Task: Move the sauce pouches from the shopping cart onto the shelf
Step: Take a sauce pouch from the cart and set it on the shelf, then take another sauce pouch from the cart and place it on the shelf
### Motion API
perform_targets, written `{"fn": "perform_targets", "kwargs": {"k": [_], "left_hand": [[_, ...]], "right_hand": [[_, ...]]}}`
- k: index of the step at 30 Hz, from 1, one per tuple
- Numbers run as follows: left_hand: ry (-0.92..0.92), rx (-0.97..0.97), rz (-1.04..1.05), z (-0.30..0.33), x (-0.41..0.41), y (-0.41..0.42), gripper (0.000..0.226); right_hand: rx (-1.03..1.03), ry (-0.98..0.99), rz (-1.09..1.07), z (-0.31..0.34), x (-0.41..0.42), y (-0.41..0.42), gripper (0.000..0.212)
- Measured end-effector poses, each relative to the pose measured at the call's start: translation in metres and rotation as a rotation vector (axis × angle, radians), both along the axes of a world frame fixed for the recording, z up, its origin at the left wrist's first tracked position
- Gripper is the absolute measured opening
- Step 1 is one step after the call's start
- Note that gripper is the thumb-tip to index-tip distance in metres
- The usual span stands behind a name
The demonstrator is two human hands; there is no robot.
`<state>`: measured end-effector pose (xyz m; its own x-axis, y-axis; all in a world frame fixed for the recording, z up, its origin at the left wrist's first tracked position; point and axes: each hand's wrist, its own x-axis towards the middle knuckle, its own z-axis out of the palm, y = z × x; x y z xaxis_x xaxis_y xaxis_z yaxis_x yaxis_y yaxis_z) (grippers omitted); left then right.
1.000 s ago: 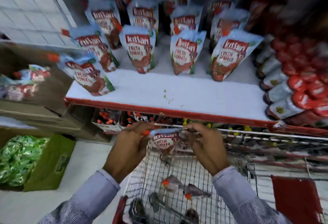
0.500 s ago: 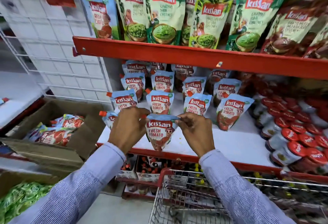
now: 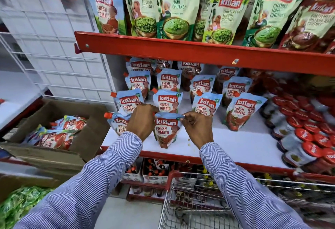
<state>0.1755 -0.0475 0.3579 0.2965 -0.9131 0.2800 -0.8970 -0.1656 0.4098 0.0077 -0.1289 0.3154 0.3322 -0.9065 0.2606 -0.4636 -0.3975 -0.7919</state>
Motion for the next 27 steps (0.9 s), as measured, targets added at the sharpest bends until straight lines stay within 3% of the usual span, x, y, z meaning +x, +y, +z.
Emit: {"fn": "perform_targets", "kwargs": {"k": [7,12,15,18,23,27], "left_hand": [[0.014,-0.001,0.037,0.007,-0.003,0.009,0.029],[-0.028,-0.150,-0.086,-0.017,-0.037,0.051,0.023],[0.071,0.048,-0.208,-0.070,-0.073,0.079,0.018],[0.144,0.288,-0.258,-0.140,-0.108,0.098,0.014],[0.310,0.637,-0.262,-0.246,-0.162,0.122,0.027],[0.286,0.815,-0.272,-0.310,-0.192,0.128,0.040]], "right_hand": [[0.079,-0.022,0.061,0.001,-0.012,0.001,0.024],[0.058,-0.084,-0.016,-0.018,-0.062,0.023,0.017],[0.154,-0.030,-0.009,-0.061,-0.110,0.045,0.016],[0.312,0.213,0.023,-0.129,-0.159,0.065,0.021],[0.540,0.566,0.171,-0.236,-0.213,0.103,0.022],[0.602,0.706,0.326,-0.280,-0.218,0.126,0.030]]}}
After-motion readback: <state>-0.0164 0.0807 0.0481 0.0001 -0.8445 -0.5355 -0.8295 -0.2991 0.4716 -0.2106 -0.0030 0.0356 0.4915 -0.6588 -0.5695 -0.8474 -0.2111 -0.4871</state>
